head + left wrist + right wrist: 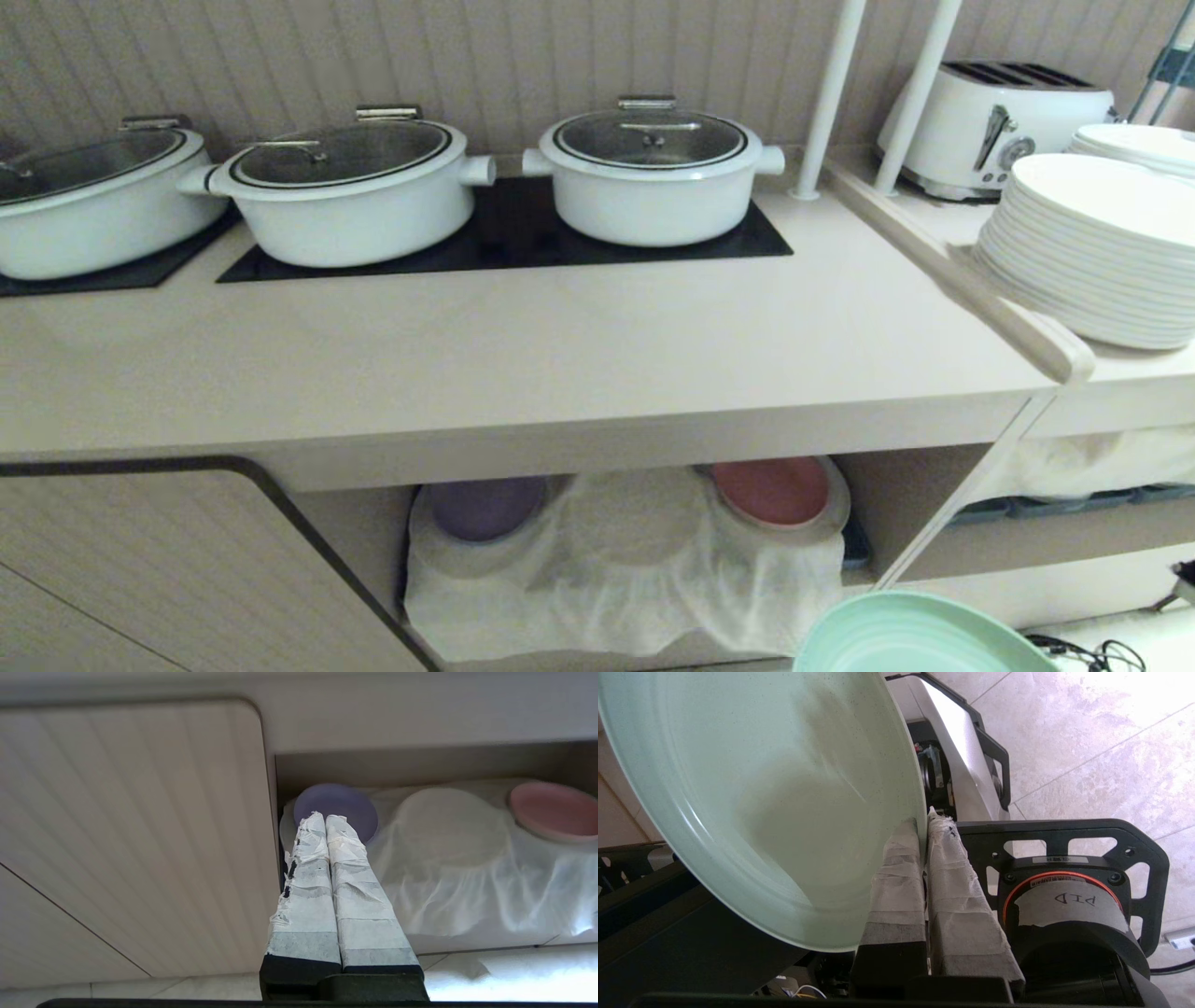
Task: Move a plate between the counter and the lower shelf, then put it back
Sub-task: Put the plate in the cupboard
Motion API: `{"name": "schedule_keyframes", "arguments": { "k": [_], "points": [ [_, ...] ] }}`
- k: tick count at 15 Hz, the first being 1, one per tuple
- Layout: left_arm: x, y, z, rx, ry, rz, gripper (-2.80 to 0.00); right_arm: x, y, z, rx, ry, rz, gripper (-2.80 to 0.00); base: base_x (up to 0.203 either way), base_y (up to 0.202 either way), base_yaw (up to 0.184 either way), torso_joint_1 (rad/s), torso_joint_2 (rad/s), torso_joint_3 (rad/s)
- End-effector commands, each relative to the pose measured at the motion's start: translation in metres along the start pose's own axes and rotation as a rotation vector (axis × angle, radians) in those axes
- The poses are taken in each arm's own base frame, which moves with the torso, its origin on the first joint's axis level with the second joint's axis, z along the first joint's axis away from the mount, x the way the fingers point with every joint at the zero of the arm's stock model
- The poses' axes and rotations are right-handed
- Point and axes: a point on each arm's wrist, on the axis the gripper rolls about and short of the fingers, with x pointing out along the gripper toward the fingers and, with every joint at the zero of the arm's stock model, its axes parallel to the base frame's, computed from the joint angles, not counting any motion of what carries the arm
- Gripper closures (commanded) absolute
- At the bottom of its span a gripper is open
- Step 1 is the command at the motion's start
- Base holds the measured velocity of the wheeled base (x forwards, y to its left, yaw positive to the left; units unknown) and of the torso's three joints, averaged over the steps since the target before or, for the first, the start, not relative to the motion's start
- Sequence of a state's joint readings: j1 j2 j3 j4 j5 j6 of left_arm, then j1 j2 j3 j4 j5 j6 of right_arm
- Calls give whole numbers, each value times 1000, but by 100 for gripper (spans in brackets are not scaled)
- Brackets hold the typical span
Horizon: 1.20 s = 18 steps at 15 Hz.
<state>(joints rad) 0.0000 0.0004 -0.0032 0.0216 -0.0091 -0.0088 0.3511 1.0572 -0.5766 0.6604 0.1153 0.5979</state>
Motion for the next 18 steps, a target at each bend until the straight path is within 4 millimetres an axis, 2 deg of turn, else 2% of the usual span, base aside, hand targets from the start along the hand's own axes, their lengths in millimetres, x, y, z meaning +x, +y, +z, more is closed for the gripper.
{"name": "schedule_keyframes", "arguments": {
  "k": [1,18],
  "points": [
    [0,0,0,0,0,0,0,0,0,0,4,6,-2,0,0,0,0,-244,540,288],
    [0,0,0,1,0,0,0,0,0,0,10,3,-1,0,0,0,0,-216,511,288]
  ]
}}
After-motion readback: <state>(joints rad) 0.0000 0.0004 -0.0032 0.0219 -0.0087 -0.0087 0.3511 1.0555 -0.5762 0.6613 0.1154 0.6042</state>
